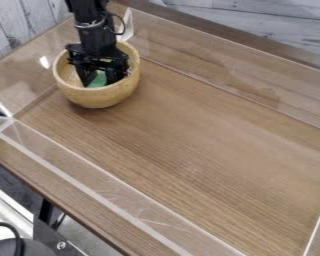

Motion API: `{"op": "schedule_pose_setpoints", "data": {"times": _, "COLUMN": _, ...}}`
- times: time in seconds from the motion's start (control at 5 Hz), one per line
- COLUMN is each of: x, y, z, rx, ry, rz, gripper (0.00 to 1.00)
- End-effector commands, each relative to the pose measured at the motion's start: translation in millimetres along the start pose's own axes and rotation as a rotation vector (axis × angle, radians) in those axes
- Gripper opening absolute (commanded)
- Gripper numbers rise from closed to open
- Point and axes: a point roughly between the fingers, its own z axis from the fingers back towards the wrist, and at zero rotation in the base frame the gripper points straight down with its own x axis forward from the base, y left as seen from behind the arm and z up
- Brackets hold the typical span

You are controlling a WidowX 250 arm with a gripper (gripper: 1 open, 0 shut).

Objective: Remove the green block from inside the brown bowl and put it on the table

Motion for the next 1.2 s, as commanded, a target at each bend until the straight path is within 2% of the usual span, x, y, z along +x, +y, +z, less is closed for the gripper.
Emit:
{"op": "schedule_pose_setpoints", "data": {"times": 0.0, "x": 7.4, "y": 4, "z": 17.3, "rx": 0.012, "ry": -0.065, "rz": 0.006, "gripper": 0.00}}
{"op": "schedule_pose_setpoints", "data": {"times": 0.2, "x": 8.4, "y": 5, "z": 15.1, "rx": 0.011, "ry": -0.066, "rz": 0.016, "gripper": 0.00}}
{"op": "schedule_pose_setpoints", "data": {"times": 0.4, "x": 9.8, "y": 5, "z": 31.9, "rx": -0.025, "ry": -0.085, "rz": 0.004, "gripper": 0.00}}
{"op": "schedule_pose_setpoints", "data": {"times": 0.6, "x": 8.4, "y": 1, "z": 54.5, "rx": -0.063, "ry": -0.110, "rz": -0.047, "gripper": 0.00}}
{"op": "schedule_pose_setpoints", "data": {"times": 0.8, "x": 6.4, "y": -8, "z": 88.1, "rx": -0.116, "ry": -0.148, "rz": -0.125, "gripper": 0.00}}
{"op": "schedule_pose_setpoints", "data": {"times": 1.0, "x": 12.9, "y": -26, "z": 116.6, "rx": -0.145, "ry": -0.182, "rz": -0.184, "gripper": 0.00}}
